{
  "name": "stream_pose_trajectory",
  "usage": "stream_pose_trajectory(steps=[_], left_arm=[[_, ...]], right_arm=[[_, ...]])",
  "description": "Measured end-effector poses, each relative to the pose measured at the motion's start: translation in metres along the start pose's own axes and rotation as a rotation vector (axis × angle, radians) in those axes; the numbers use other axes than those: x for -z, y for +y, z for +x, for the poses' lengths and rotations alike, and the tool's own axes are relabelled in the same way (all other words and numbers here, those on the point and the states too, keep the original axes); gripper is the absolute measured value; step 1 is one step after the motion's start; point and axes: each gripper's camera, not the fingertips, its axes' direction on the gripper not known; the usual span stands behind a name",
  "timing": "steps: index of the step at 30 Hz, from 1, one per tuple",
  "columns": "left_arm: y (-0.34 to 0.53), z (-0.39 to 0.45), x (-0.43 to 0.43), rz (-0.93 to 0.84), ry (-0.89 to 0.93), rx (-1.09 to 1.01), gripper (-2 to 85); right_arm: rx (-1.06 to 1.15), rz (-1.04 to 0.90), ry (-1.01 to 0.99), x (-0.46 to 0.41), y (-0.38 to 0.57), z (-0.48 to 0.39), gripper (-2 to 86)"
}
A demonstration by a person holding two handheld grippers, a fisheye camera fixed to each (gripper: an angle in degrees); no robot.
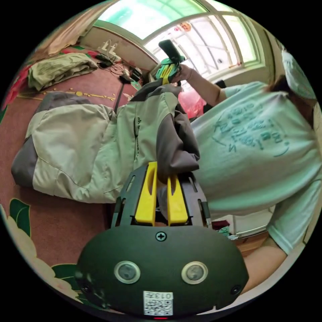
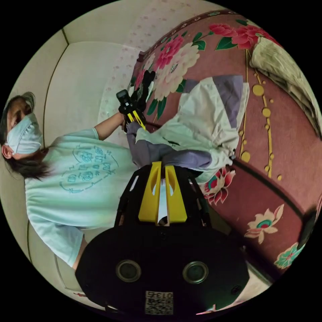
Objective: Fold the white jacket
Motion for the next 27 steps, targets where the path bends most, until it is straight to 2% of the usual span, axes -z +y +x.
stream_pose_trajectory(steps=[3,8,15,19,22,24,25,27], left_arm=[[0.006,-0.061,0.048,0.116,0.117,0.057,3.2],[0.028,-0.163,0.111,0.325,0.191,0.194,4.8],[0.093,-0.271,0.136,0.583,0.125,0.521,5.8],[0.113,-0.277,0.125,0.669,0.156,0.546,6.3],[0.131,-0.263,0.121,0.718,0.131,0.561,5.8],[0.154,-0.240,0.130,0.812,0.030,0.590,3.2],[0.160,-0.232,0.133,0.841,-0.015,0.592,2.2],[0.165,-0.188,0.141,0.900,-0.214,0.544,0.6]], right_arm=[[-0.025,0.036,-0.078,0.028,-0.059,0.039,0.8],[-0.144,0.070,-0.136,0.040,-0.152,0.116,1.1],[-0.384,0.246,-0.125,0.010,-0.225,0.181,2.9],[-0.315,0.307,-0.116,0.009,-0.228,0.157,6.1],[-0.245,0.465,-0.083,0.034,-0.202,0.116,8.1],[-0.202,0.618,0.036,0.057,-0.172,0.073,7.1],[-0.179,0.643,0.087,0.060,-0.165,0.057,6.7],[-0.084,0.616,0.282,0.046,-0.159,-0.004,5.8]])
